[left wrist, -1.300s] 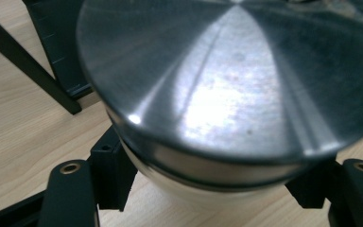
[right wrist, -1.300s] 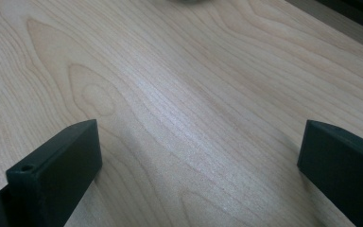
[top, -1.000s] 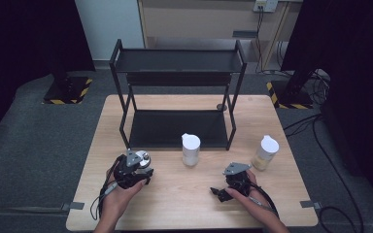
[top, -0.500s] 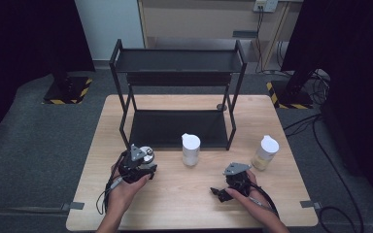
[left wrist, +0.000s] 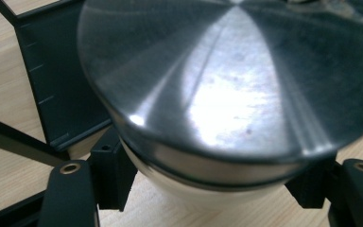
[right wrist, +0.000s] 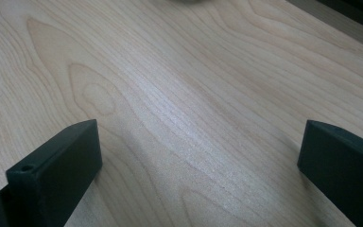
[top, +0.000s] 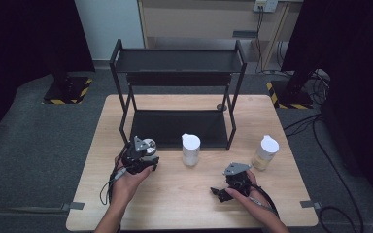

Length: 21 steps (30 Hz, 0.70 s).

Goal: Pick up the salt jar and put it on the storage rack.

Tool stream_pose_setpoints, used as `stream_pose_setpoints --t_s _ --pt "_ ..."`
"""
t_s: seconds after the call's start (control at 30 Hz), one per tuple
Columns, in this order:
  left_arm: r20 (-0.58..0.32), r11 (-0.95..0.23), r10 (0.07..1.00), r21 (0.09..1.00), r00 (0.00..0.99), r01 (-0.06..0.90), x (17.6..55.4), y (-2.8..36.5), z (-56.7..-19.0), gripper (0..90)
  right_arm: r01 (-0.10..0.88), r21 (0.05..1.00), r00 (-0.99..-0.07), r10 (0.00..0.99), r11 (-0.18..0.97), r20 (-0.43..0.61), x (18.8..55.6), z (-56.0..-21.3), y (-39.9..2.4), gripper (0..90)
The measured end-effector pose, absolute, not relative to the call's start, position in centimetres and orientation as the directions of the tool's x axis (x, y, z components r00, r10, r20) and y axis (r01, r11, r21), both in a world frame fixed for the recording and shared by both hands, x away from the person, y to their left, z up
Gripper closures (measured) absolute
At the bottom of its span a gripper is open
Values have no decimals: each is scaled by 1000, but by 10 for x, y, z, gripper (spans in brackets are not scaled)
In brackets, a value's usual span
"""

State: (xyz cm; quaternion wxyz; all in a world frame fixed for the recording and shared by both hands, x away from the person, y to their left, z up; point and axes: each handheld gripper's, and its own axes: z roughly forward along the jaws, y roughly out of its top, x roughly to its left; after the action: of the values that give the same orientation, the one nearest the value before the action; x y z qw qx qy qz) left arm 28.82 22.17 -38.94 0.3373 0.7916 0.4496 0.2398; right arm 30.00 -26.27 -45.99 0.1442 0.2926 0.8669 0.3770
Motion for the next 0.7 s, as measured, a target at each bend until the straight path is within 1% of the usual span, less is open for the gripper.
stream_pose_setpoints --t_s 0.7 --pt "97 -380 875 746 475 547 321 214 -377 295 399 738 -787 616 544 -28 300 -460 -263 10"
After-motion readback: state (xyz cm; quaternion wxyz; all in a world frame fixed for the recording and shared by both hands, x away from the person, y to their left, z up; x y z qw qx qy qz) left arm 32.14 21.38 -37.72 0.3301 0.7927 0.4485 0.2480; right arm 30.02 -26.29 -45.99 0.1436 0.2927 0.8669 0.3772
